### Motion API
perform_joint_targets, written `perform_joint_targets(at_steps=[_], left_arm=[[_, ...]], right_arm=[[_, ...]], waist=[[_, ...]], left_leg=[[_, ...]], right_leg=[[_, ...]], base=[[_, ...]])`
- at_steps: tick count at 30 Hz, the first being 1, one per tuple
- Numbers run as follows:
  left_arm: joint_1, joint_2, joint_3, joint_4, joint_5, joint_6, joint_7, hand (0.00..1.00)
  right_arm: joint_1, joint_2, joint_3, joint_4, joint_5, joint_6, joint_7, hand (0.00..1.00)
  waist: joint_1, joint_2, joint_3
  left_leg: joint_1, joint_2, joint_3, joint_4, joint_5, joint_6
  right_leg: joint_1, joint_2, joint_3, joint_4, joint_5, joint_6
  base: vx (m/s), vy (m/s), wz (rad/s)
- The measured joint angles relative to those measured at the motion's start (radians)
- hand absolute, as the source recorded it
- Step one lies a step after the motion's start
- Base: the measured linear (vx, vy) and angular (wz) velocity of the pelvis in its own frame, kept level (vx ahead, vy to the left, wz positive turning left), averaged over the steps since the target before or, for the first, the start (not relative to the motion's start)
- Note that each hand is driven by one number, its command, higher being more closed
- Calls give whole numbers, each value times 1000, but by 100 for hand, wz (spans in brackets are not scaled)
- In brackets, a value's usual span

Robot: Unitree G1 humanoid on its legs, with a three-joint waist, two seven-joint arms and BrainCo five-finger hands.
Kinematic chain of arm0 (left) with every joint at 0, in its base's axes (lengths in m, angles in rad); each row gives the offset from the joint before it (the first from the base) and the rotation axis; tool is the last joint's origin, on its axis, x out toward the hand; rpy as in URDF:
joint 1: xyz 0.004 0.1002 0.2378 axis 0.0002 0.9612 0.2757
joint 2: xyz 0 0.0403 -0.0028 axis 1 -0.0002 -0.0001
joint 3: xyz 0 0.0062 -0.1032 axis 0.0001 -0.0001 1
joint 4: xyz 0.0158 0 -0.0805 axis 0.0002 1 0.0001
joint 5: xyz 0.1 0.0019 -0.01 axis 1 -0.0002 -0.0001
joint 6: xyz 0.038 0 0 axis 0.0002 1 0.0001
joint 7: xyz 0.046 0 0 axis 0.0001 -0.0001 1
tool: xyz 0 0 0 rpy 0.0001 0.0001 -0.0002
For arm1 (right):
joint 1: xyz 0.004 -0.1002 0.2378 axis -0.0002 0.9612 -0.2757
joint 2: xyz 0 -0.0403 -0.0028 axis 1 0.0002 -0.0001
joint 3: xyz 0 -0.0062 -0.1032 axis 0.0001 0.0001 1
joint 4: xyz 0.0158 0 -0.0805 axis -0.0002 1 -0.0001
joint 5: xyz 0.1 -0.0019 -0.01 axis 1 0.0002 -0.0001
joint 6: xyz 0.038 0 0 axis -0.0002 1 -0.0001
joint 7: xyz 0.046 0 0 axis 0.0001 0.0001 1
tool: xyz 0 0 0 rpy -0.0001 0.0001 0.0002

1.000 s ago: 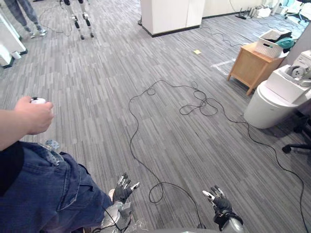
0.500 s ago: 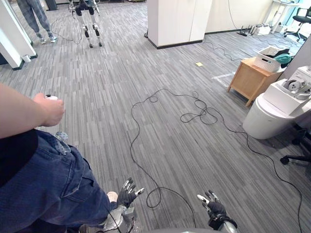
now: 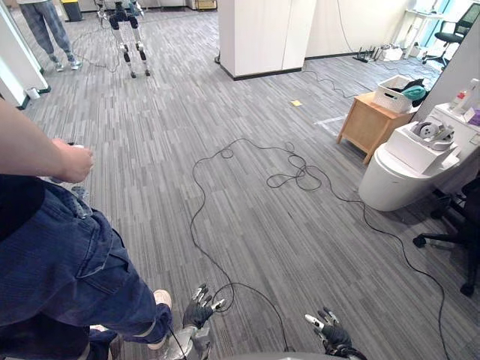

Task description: Organize washtable

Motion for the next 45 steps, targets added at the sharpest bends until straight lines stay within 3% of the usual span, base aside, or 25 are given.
perform_joint_targets(at_steps=[17, 23, 31, 41, 42, 45], left_arm=[[-39, 8, 4, 169, 30, -2, 0, 0], [-137, 26, 113, 400, 149, -8, -2, 0], [-127, 31, 244, 494, 210, 3, -20, 0], [-138, 22, 289, 522, 209, 20, -45, 0], [-150, 15, 309, 541, 210, 23, -46, 0], [-150, 15, 309, 541, 210, 23, -46, 0]], right_arm=[[-31, -4, -5, 98, -36, -1, 0, 0], [-64, -42, -141, 323, -133, -2, -6, 0], [-23, -20, -319, 401, -239, 25, -4, 0], [-47, -11, -356, 431, -271, 35, 1, 0], [-54, -3, -372, 437, -257, 40, 3, 0], [-54, -3, -372, 437, -257, 40, 3, 0]], waist=[[0, 7, -2], [-1, 7, -2], [-3, 15, -9], [-1, 9, -3], [-2, 26, 18], [-2, 26, 18]], left_leg=[[8, -5, -4, 47, -23, 18], [7, -5, -6, 40, -25, 11], [30, -15, -34, 25, -20, 16], [82, -18, -41, -3, -22, 19], [102, 1, -57, 11, -53, 12], [101, 1, -57, 11, -53, 12]], right_leg=[[32, -13, -5, -7, 16, -6], [31, -12, -4, -5, 7, -3], [55, -15, -28, -3, -5, -1], [84, -18, -36, 22, -39, -9], [102, -3, -61, 52, -91, -10], [102, -3, -60, 52, -91, -10]], base=[[15, 1, 1], [-109, -23, 0], [51, 3, 8], [12, -6, 3], [0, 0, 0], [0, 0, 0]])
